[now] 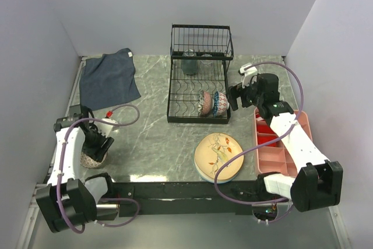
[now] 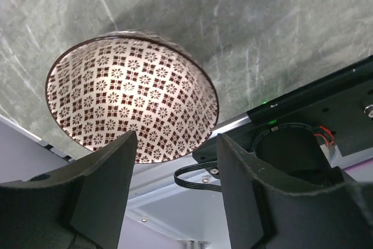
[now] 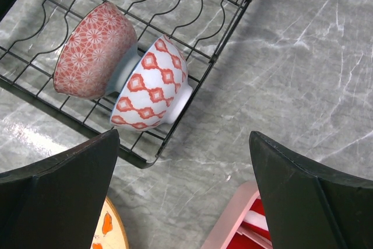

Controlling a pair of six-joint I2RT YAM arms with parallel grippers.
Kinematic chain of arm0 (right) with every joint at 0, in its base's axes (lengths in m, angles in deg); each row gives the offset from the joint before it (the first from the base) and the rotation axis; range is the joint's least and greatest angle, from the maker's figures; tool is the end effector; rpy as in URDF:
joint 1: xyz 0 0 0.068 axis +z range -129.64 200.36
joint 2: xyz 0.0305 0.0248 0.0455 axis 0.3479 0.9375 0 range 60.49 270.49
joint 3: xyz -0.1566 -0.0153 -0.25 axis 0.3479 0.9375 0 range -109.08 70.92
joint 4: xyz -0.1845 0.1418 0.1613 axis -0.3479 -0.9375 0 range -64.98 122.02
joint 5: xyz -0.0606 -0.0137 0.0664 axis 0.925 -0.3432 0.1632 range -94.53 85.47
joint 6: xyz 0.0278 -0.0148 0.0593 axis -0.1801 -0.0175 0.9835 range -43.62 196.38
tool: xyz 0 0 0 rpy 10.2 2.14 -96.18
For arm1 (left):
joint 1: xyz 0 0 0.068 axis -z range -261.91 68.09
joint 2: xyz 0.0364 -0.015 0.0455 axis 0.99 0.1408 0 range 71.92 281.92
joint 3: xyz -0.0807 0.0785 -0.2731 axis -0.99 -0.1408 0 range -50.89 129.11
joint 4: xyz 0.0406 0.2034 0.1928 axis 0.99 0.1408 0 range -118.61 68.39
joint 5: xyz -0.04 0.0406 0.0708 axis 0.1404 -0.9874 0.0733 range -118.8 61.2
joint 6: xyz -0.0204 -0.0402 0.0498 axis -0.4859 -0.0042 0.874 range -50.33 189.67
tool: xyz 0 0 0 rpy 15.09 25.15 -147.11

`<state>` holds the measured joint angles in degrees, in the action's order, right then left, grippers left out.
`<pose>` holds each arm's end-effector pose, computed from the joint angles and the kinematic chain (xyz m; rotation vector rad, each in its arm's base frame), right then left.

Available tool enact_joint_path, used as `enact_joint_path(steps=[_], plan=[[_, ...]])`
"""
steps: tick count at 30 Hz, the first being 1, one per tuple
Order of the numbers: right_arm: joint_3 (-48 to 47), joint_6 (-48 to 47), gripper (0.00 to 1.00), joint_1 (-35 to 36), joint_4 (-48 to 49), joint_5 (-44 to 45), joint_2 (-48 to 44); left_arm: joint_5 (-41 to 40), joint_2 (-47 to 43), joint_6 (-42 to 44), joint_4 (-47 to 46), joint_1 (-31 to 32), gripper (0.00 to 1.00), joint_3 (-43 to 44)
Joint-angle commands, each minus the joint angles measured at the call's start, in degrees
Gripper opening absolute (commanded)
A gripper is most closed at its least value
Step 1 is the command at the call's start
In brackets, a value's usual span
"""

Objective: Load the mixed dishes into the dish rack

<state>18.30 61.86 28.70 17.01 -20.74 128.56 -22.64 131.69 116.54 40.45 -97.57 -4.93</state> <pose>0.2899 0.0575 0.3029 -0.5785 2.0056 0.2317 0.1612 0.0392 0.2296 0.8110 2.8669 -0.0405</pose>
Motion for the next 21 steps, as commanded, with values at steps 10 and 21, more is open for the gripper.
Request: enact_joint_path(steps=[10,21], plan=[[-0.11,1.17,1.00,0.01,3.05,0.21,-1.98,-3.16,3.86,-7.23,-3.66,13.11,0.62,-2.62],[-0.99,0.55,1.00,0.01,3.32,1.09,-1.19,-6.06,6.24,-13.12,-7.36,13.11,0.33,-5.00]])
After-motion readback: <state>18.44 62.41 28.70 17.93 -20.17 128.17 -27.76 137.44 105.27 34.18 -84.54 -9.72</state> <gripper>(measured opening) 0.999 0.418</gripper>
